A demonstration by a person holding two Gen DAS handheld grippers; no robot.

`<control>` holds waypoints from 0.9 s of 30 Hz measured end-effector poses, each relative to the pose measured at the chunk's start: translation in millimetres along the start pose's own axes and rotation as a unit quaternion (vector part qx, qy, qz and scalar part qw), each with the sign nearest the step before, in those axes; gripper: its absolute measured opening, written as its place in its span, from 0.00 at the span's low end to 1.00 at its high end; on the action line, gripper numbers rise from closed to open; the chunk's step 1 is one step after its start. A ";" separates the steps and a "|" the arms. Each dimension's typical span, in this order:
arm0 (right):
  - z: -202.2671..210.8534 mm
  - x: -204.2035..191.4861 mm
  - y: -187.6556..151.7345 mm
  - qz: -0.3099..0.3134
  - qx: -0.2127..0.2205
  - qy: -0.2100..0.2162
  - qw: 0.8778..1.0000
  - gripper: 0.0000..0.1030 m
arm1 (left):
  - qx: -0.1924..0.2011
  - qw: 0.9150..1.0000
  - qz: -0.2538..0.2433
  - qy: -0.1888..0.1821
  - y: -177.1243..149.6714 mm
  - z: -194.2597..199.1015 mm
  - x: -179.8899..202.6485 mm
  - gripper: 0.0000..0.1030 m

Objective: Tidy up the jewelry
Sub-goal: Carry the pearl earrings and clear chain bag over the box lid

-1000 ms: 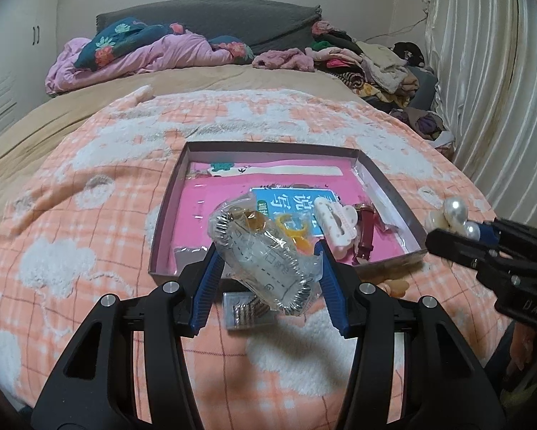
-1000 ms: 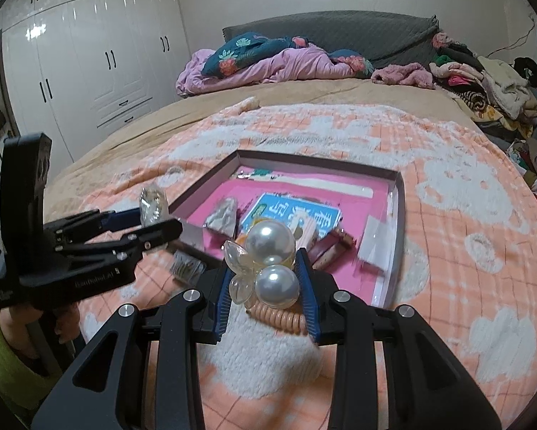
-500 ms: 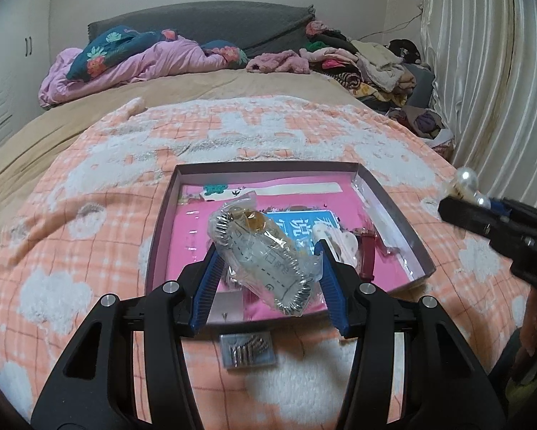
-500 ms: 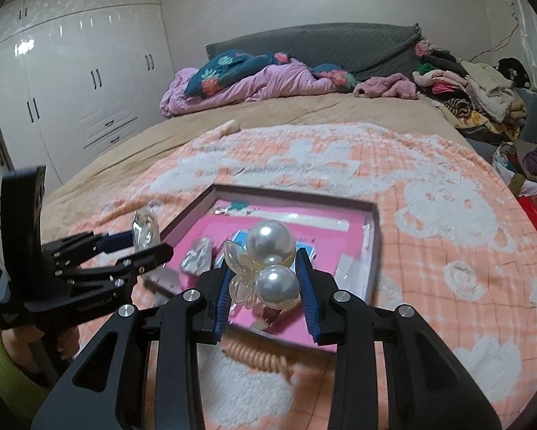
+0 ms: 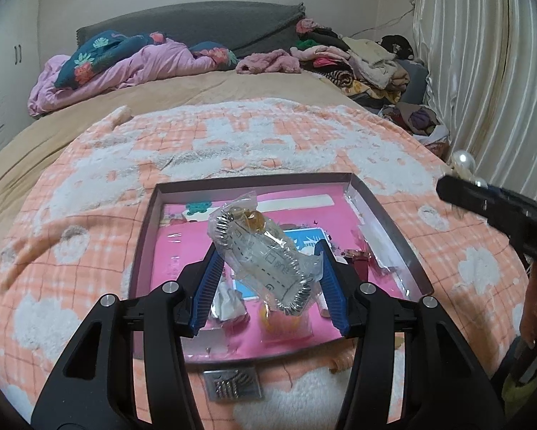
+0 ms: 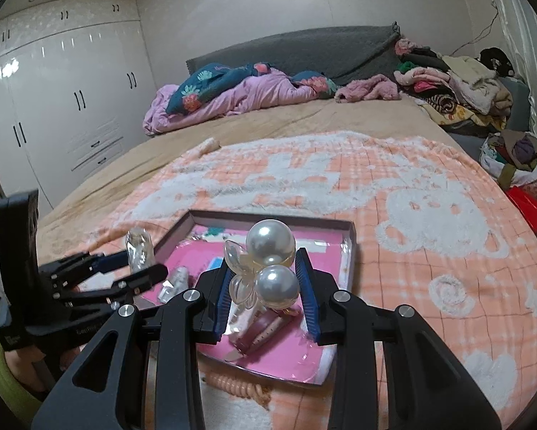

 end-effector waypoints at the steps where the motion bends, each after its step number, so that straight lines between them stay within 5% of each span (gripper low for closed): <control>1: -3.5 1.1 -2.2 -0.002 -0.004 0.000 1.000 0.31 | -0.003 1.000 -0.001 0.000 0.0 -3.9 0.7 0.43; 23: -72.2 22.2 -36.9 -0.029 -0.071 -0.028 0.997 0.32 | -0.068 0.998 0.009 0.011 -21.9 -63.3 -2.9 0.46; 27: -68.2 23.2 -35.6 -0.031 -0.063 -0.027 0.997 0.43 | -0.066 0.998 0.010 0.011 -22.9 -62.3 -3.1 0.50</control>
Point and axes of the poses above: each gripper's, at about its wrist camera, not at the fingertips, and z roughly against the way its jaws point, x to its right, y to its top, the point moved 1 cm from there along -z, roughly the way its jaws point, and after that the axes turned 8 degrees about -x, right-handed, at the moved point
